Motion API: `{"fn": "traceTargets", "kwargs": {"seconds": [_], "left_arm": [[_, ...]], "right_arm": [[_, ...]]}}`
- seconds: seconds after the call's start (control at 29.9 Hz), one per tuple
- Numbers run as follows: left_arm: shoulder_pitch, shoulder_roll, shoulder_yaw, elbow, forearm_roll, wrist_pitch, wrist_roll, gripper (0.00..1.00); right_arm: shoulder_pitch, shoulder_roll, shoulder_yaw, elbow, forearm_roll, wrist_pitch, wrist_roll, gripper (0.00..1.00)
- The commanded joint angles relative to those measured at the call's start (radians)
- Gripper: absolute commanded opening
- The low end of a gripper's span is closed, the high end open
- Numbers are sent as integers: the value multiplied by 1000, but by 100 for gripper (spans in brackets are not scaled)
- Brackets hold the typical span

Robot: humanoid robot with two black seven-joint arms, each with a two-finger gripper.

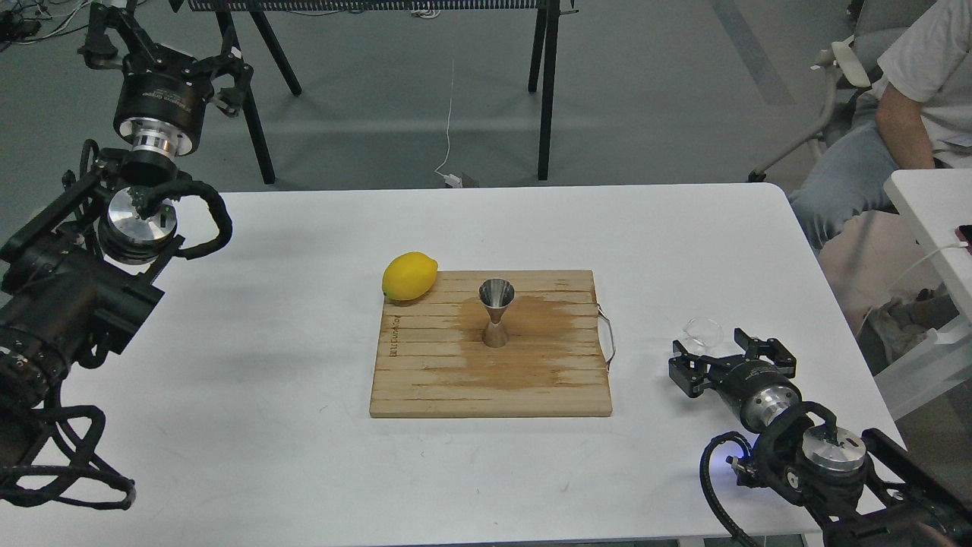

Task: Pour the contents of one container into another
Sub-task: 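Move the right gripper toward the small clear glass beside the board, then grasp the clear glass with the right gripper and lift it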

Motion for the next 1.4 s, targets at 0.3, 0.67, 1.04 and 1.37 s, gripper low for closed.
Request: {"fn": "traceTargets", "kwargs": {"seconds": [0.3,0.67,1.04,1.37], "left_arm": [[0,2,2,0,0,0,1,100],[-2,-8,2,0,0,2,1,100],[-3,-14,2,-1,0,2,1,100],[-2,-14,3,-1,0,0,1,100]], "right_arm": [[1,8,-9,-5,-2,10,-10,64],[-2,10,-7,18,-3,22,-10,41],[66,-46,-10,236,-54,-73,-10,38],[280,46,-118,293,-258,-286,6,38]]}}
